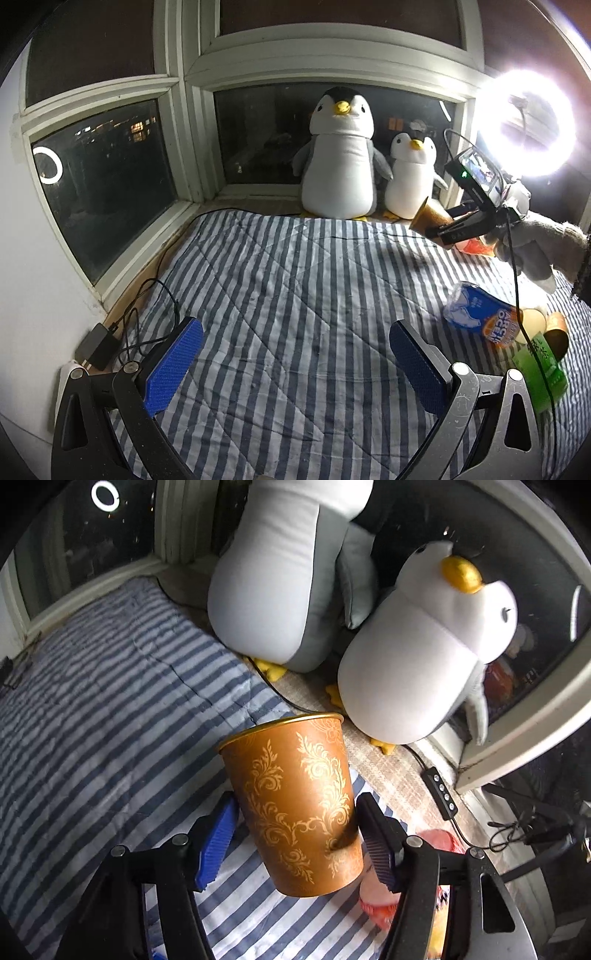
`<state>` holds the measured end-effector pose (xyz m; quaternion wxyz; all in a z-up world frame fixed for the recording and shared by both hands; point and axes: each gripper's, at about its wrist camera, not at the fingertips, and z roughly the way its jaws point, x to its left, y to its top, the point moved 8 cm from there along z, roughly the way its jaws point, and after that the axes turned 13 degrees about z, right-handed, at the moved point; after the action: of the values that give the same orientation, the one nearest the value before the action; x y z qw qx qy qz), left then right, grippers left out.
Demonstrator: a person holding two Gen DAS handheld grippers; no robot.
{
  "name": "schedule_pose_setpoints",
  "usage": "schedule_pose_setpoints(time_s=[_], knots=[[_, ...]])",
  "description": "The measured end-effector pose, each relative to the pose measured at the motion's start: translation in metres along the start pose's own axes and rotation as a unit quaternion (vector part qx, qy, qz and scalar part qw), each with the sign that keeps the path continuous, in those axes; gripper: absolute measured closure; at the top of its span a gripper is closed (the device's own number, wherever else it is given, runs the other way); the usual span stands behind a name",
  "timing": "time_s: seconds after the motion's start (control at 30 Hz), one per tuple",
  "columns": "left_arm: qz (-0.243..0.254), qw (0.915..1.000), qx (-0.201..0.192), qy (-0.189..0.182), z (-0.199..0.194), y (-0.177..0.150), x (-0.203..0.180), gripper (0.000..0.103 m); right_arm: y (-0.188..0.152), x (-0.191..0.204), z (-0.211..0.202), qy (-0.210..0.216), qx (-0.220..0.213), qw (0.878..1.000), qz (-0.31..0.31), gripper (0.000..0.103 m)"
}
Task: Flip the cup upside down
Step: 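Lift the brown cup with the right gripper and carry it to open bed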
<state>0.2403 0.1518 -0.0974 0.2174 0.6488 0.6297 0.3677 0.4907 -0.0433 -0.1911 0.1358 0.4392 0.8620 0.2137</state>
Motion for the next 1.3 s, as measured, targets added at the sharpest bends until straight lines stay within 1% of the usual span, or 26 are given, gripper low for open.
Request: schedule_pose_setpoints(time_s=[0.07, 0.17, 0.27, 0.4, 0.47, 0.57, 0.67, 0.73, 0.83, 0.9, 0.97, 1.03, 1.13, 1.2, 1.3], knots=[[-0.001, 1.0000, -0.003, -0.003, -0.005, -0.004, -0.001, 0.001, -0.001, 0.003, -0.014, 0.007, -0.010, 1.000, 0.005, 0.041], [0.004, 0.9999, -0.014, -0.004, -0.015, -0.010, -0.001, 0.001, -0.006, 0.014, -0.045, 0.017, -0.027, 0.999, 0.005, 0.041], [0.006, 0.9995, -0.029, -0.009, -0.027, -0.014, -0.001, 0.001, -0.019, 0.030, -0.090, 0.023, -0.045, 0.999, 0.002, 0.041], [0.014, 0.9985, -0.049, -0.023, -0.046, -0.023, -0.005, 0.001, -0.054, 0.053, -0.144, 0.036, -0.053, 0.998, 0.015, 0.041], [0.019, 0.9980, -0.053, -0.029, -0.054, -0.030, -0.008, 0.001, -0.075, 0.064, -0.160, 0.042, -0.048, 0.998, 0.028, 0.041], [0.027, 0.9973, -0.056, -0.039, -0.065, -0.045, -0.015, 0.001, -0.118, 0.082, -0.177, 0.052, -0.024, 0.996, 0.067, 0.041], [0.036, 0.9968, -0.051, -0.049, -0.074, -0.066, -0.025, 0.001, -0.157, 0.097, -0.176, 0.055, 0.002, 0.993, 0.106, 0.041], [0.040, 0.9964, -0.050, -0.055, -0.079, -0.077, -0.030, 0.001, -0.184, 0.110, -0.169, 0.062, 0.025, 0.988, 0.139, 0.041], [0.045, 0.9959, -0.046, -0.063, -0.085, -0.095, -0.040, 0.001, -0.213, 0.127, -0.157, 0.066, 0.056, 0.982, 0.166, 0.041], [0.048, 0.9956, -0.043, -0.068, -0.088, -0.106, -0.045, 0.001, -0.229, 0.137, -0.149, 0.071, 0.076, 0.976, 0.190, 0.041], [0.050, 0.9951, -0.040, -0.075, -0.090, -0.116, -0.050, 0.001, -0.238, 0.143, -0.143, 0.074, 0.087, 0.970, 0.213, 0.041], [0.051, 0.9947, -0.038, -0.080, -0.092, -0.123, -0.054, 0.001, -0.243, 0.146, -0.138, 0.085, 0.096, 0.960, 0.247, 0.041], [0.050, 0.9942, -0.036, -0.088, -0.095, -0.131, -0.061, 0.001, -0.245, 0.150, -0.134, 0.101, 0.104, 0.949, 0.279, 0.039], [0.049, 0.9939, -0.037, -0.092, -0.098, -0.134, -0.065, 0.001, -0.244, 0.155, -0.131, 0.112, 0.108, 0.945, 0.288, 0.039], [0.046, 0.9934, -0.039, -0.098, -0.102, -0.136, -0.072, 0.001, -0.244, 0.160, -0.129, 0.121, 0.116, 0.942, 0.290, 0.037]])
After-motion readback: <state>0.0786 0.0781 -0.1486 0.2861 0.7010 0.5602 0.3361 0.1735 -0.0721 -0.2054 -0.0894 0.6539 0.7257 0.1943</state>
